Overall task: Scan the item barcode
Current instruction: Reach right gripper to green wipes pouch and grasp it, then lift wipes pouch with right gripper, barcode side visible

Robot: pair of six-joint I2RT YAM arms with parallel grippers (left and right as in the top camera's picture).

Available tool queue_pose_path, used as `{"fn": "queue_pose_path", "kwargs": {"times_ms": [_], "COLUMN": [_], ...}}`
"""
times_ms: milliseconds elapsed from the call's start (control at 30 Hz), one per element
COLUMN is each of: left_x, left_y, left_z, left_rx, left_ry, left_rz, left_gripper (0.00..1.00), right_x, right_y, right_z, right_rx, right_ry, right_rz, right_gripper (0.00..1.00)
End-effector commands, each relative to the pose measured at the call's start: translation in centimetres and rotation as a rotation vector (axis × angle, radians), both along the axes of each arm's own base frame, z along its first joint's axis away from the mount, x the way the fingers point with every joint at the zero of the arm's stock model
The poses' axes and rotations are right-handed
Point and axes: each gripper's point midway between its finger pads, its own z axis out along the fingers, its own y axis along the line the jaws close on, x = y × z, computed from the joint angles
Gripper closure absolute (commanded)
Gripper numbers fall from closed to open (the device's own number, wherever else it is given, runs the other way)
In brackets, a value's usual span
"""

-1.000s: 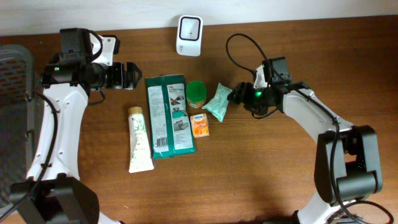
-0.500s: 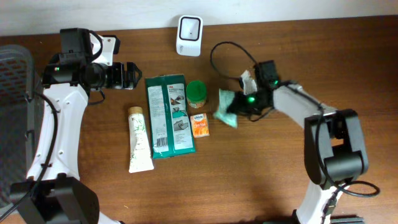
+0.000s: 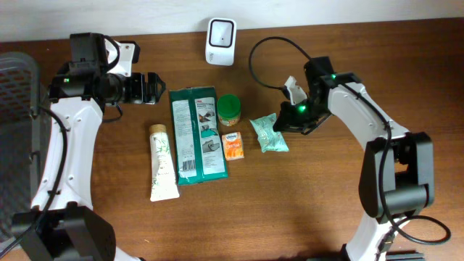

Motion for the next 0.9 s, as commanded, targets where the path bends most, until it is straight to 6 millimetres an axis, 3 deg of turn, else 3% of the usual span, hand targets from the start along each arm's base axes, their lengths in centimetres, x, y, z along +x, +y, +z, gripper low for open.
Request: {"fn": "queue_pose_path", "kwargs": {"times_ms": [0, 133, 233, 300, 367, 400, 500, 633, 733, 867], "left_x": [0.1, 0.1, 0.1, 0.1, 0.1, 0.1, 0.1, 0.1, 0.1, 0.1], "left_y": [0.1, 0.1, 0.1, 0.1, 0.1, 0.1, 0.1, 0.1, 0.1, 0.1], "left_z": [0.2, 0.2, 0.2, 0.2, 0.2, 0.2, 0.2, 0.2, 0.2, 0.2], "left_rx": [-0.001, -0.001, -0.001, -0.001, -0.001, -0.001, -0.001, -0.001, -0.001, -0.001], "left_ry": [-0.010, -0.010, -0.010, -0.010, -0.010, -0.010, -0.010, -0.010, -0.010, -0.010], "left_rz": [-0.018, -0.018, -0.018, -0.018, -0.018, -0.018, -0.018, -0.018, -0.018, -0.018], "left_gripper": [0.01, 0.01, 0.01, 0.01, 0.01, 0.01, 0.01, 0.01, 0.01, 0.01], "right_x": [-0.6, -2.4, -2.3, -3.3, -3.2, -2.8, -1.4, 1.7, 3.1, 0.5], "right_y": [0.7, -0.3, -0.5, -0.7, -0.8, -1.0, -2.0, -1.4, -1.0, 0.5], "right_z": [0.4, -2.9, -4.9, -6.4, -6.9, -6.8, -6.2, -1.5, 0.9, 0.8], "right_rx": [-0.074, -0.297, -0.311, -0.315, -0.312, -0.308, -0.293, -0.181, -0.168, -0.120], "right_ry": [0.010, 0.041, 0.014, 0.027, 0.016, 0.006, -0.018, -0.086, -0.119, -0.022], "right_rz": [-0.014, -0.030, -0.042, -0.040, -0.046, -0.055, -0.095, -0.067, -0.068, -0.028], "right_gripper": [0.96, 0.96, 0.96, 0.95, 0.85, 0.77, 0.75, 0.75, 0.75, 0.75]}}
